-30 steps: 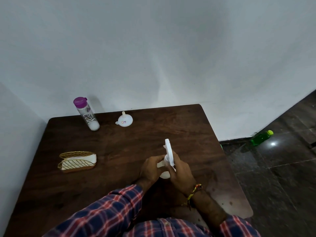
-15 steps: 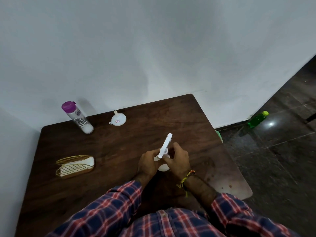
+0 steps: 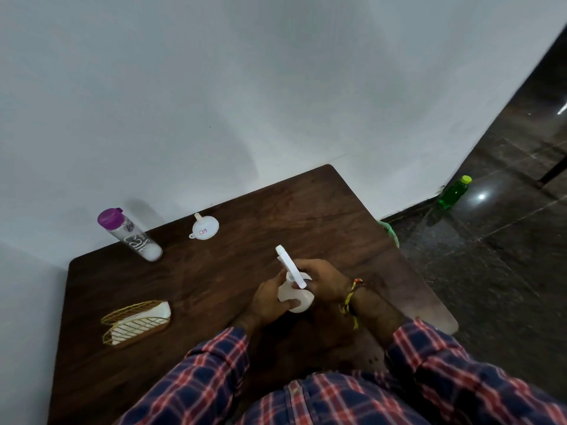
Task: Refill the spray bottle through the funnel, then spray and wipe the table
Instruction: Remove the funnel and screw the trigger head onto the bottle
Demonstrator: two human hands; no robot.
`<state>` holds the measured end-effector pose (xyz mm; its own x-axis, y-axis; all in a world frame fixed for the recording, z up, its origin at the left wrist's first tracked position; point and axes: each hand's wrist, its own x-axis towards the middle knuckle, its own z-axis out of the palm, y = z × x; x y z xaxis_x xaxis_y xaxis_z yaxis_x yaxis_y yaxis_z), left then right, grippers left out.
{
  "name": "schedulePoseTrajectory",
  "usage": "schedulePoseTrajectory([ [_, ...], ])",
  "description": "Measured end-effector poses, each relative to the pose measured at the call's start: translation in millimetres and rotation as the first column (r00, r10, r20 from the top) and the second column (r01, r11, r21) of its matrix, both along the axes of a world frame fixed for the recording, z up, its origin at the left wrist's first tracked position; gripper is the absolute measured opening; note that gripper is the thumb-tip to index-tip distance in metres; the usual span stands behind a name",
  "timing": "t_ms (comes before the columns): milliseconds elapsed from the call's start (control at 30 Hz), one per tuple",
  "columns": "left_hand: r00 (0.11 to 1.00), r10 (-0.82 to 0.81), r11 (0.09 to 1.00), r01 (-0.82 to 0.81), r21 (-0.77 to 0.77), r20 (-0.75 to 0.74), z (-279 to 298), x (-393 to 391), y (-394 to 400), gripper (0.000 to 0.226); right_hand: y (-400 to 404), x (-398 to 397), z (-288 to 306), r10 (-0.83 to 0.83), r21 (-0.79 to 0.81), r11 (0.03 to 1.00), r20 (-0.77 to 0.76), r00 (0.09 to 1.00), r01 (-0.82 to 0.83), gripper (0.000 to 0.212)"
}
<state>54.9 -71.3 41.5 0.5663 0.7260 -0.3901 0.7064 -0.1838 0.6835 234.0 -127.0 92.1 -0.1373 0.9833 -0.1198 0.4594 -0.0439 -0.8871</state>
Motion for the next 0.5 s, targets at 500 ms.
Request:
schedulePoseTrajectory([
  [500,0.987,0.145,0.984,-0.151,0.097,0.063,10,13,-22,0.06,-32,-20,-21,-0.271,0.147,0.954,0.053,0.961,0.261,0.043],
])
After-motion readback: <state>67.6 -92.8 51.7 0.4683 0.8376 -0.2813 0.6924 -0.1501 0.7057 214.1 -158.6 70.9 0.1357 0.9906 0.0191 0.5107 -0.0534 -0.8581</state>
